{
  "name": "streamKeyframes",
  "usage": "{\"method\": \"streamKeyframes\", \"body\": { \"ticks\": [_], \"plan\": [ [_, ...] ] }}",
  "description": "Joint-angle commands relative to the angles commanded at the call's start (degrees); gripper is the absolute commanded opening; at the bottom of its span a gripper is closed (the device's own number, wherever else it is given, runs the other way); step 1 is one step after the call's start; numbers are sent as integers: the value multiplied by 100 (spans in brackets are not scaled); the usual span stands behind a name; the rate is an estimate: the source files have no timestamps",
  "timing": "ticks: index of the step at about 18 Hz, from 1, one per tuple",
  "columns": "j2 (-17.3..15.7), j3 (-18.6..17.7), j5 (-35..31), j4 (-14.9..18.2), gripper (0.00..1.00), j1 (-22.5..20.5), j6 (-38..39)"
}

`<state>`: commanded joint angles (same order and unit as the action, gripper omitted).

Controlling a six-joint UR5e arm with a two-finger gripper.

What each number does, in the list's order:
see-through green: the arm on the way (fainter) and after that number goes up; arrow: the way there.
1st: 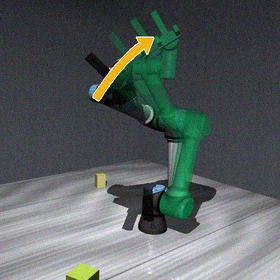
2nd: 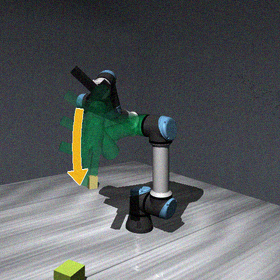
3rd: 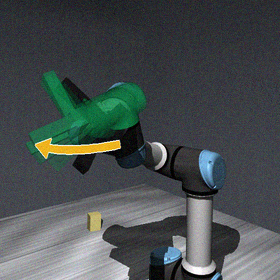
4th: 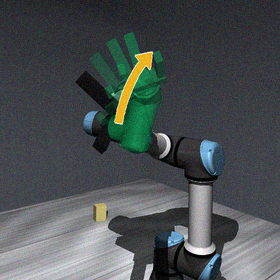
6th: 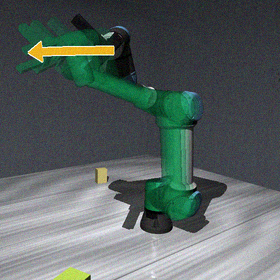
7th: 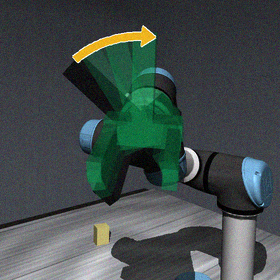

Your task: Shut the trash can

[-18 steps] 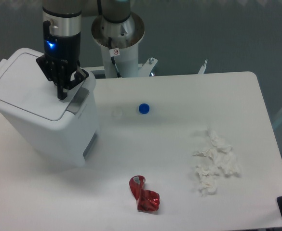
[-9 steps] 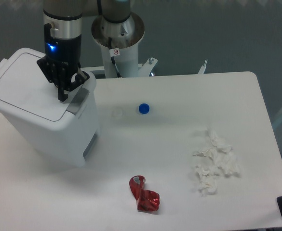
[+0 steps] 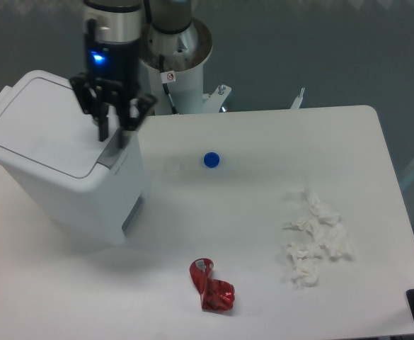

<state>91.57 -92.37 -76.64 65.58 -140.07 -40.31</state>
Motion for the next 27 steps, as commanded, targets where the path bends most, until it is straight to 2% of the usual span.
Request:
{"method": "streamKeyframes", "body": {
  "ticks": [4,9,12,15,18,20,24,27],
  "plan": [
    [686,202,-9,-115,100,-608,-652],
    [1459,544,-35,-133,100,-969,-1354],
    [1890,615,-631,-36,100,-1215,-2433],
    [2171,711,-694,60,100,-1680,-3209],
    [2523,1141,-764,227,100,-1857,-3807],
    [2655,1335,-1079,342,100,-1866,-4114],
    [2831,1520,-1195,228,100,-1989,-4572],
    [2919,1512,-1204,-158,100,-1980,-4564]
  ]
}}
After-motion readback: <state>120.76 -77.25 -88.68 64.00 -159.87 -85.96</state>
